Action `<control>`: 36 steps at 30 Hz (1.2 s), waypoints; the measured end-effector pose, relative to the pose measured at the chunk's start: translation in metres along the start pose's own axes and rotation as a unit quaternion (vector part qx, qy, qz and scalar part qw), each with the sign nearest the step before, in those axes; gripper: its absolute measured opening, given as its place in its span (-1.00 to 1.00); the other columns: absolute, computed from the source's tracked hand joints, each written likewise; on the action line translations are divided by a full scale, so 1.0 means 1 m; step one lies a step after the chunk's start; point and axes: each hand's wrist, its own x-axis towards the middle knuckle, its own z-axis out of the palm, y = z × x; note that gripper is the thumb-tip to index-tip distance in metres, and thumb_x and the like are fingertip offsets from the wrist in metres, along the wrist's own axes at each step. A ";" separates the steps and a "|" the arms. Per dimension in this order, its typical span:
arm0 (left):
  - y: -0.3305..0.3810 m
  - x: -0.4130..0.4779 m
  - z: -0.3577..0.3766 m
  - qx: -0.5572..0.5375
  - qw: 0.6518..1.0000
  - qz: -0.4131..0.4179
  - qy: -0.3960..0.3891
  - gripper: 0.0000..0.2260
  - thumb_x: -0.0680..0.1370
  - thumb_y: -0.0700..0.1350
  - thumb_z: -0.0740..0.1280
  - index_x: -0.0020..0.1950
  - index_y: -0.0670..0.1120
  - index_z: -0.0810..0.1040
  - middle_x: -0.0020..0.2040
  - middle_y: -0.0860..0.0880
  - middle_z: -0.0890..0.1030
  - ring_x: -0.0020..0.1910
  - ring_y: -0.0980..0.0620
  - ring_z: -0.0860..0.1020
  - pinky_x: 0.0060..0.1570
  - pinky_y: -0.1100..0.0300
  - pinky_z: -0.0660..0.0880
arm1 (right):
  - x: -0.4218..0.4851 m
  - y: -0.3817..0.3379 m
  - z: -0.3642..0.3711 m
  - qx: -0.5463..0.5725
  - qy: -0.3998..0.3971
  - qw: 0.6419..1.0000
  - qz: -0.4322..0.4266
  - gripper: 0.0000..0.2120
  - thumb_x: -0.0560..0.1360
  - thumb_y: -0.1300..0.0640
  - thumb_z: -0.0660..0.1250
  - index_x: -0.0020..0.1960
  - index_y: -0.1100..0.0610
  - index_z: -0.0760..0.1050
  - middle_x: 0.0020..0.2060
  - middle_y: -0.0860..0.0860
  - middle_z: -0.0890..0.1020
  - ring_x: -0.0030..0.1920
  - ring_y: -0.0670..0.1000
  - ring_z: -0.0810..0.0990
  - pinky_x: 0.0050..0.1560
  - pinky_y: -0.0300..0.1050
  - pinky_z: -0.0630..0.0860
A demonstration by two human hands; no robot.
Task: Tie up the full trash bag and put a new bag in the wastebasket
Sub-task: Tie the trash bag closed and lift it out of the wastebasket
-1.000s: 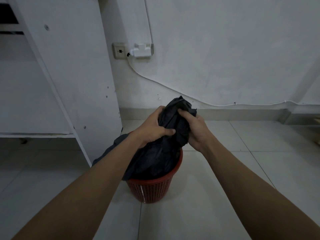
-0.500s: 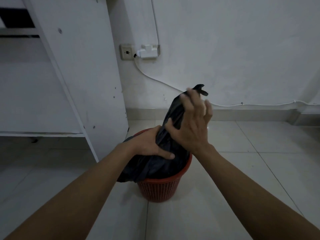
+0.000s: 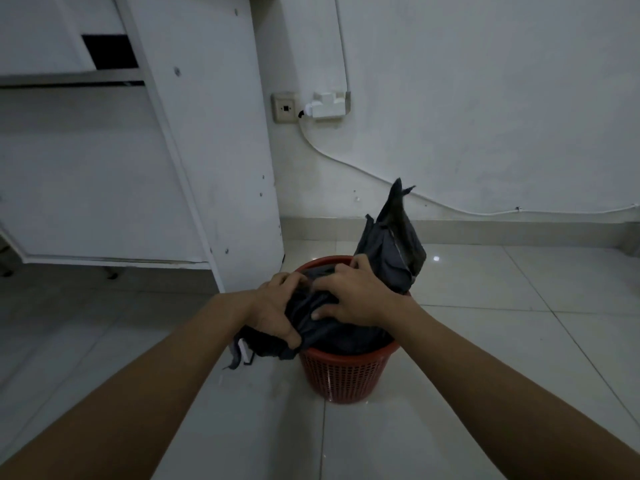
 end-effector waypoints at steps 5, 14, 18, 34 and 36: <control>-0.016 0.002 0.002 -0.109 0.990 0.027 0.083 0.00 0.15 0.25 0.58 0.45 0.29 0.10 0.36 0.07 0.32 0.30 -0.03 0.41 0.24 0.06 0.50 | 0.003 0.002 0.001 0.062 0.021 0.996 0.059 -0.85 0.56 -0.05 0.30 -0.16 -0.08 0.40 -0.33 -0.11 0.52 -0.16 -0.02 0.45 0.22 0.09 0.17; -0.022 0.001 -0.005 -0.129 0.968 0.092 0.196 -0.80 0.47 -0.10 0.51 0.02 0.12 0.60 -0.06 0.05 0.64 -0.05 0.07 0.59 -0.14 0.34 0.43 | 0.011 -0.008 0.005 0.060 -0.026 0.997 0.048 -0.54 0.48 -0.30 0.31 0.26 -0.07 0.43 -0.11 -0.16 0.53 0.03 0.01 0.53 0.10 0.02 0.10; -0.008 -0.005 -0.021 -0.156 0.977 0.074 0.128 -0.62 0.42 0.04 0.55 0.15 0.22 0.49 0.05 0.06 0.63 0.02 0.05 0.63 -0.03 0.23 0.53 | 0.014 -0.001 0.004 0.085 -0.003 0.993 0.086 -0.71 0.54 -0.10 0.33 0.24 -0.09 0.51 -0.06 -0.09 0.64 0.06 0.11 0.58 0.10 0.05 0.15; -0.011 -0.023 -0.041 -0.234 0.907 0.014 0.349 -0.71 0.38 -0.33 0.18 -0.25 -0.07 0.66 -0.28 -0.05 0.67 -0.19 -0.06 0.63 -0.15 0.08 0.56 | -0.007 0.044 -0.024 0.116 -0.021 0.986 0.121 -0.57 0.53 -0.38 0.18 0.22 -0.17 0.56 0.07 -0.01 0.69 0.04 0.12 0.63 0.09 0.03 0.44; -0.015 -0.025 -0.040 -0.178 0.925 -0.011 0.335 -0.78 0.35 -0.16 0.11 -0.30 -0.06 0.56 -0.32 -0.05 0.61 -0.21 -0.15 0.58 -0.16 0.06 0.45 | -0.012 0.050 -0.028 0.164 -0.024 0.977 0.137 -0.65 0.54 -0.36 0.20 -0.03 -0.12 0.56 -0.09 -0.02 0.67 -0.07 0.08 0.62 -0.09 -0.05 0.47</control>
